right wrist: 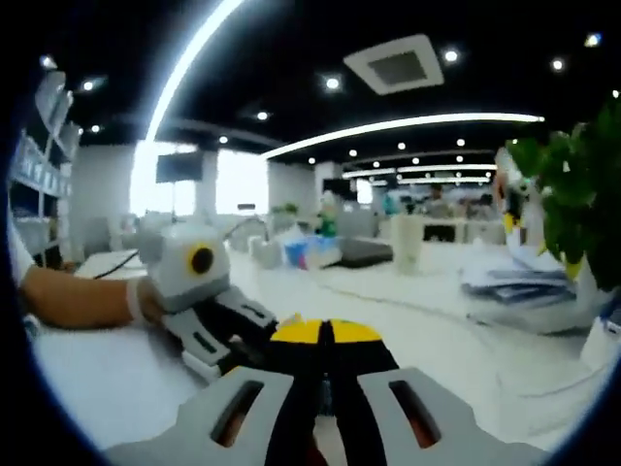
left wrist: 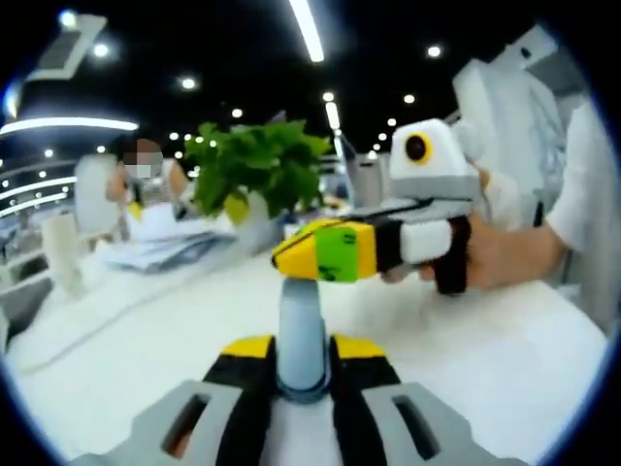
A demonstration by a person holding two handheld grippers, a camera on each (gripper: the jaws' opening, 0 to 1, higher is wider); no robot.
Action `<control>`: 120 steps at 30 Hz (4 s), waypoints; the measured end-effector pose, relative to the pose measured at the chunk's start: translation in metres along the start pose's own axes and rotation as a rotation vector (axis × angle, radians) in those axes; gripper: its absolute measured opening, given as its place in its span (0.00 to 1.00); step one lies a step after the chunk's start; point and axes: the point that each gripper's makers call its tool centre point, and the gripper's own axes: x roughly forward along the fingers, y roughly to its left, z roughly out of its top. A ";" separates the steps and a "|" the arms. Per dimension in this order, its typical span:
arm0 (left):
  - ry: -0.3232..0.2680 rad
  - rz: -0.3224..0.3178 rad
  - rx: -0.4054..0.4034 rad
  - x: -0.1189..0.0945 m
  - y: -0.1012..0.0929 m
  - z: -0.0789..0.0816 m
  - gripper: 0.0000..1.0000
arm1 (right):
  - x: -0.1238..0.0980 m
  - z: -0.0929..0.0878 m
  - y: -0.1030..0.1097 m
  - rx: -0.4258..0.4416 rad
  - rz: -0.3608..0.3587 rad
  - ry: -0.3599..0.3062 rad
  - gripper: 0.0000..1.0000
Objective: Pick up the paper insert the paper into the punch align the paper edges press the punch to punch holes
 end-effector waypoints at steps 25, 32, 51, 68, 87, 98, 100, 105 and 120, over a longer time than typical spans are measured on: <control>-0.060 0.031 -0.047 -0.010 0.013 0.020 0.44 | -0.015 -0.054 -0.069 0.113 -0.205 0.164 0.31; -0.093 0.056 -0.013 -0.033 0.004 0.054 0.47 | -0.018 -0.056 -0.077 0.161 -0.223 0.168 0.37; 0.028 0.028 -0.102 -0.120 -0.051 -0.020 0.53 | -0.019 -0.055 -0.074 0.152 -0.187 0.158 0.41; 0.077 0.018 -0.073 -0.115 -0.052 -0.035 0.53 | -0.026 -0.040 -0.070 0.046 -0.178 0.115 0.36; 0.073 0.024 -0.078 -0.115 -0.048 -0.036 0.53 | -0.039 -0.053 -0.022 -0.063 0.398 0.214 0.40; 0.064 0.015 -0.075 -0.113 -0.053 -0.034 0.53 | -0.033 -0.066 0.004 -0.128 0.577 0.225 0.32; 0.064 0.015 -0.075 -0.114 -0.052 -0.034 0.53 | -0.027 -0.066 0.010 -0.133 0.600 0.231 0.31; 0.063 0.014 -0.076 -0.115 -0.050 -0.034 0.53 | -0.016 -0.071 0.011 -0.144 0.642 0.257 0.34; 0.062 0.018 -0.076 -0.117 -0.053 -0.035 0.50 | -0.003 -0.075 0.014 -0.170 0.731 0.267 0.25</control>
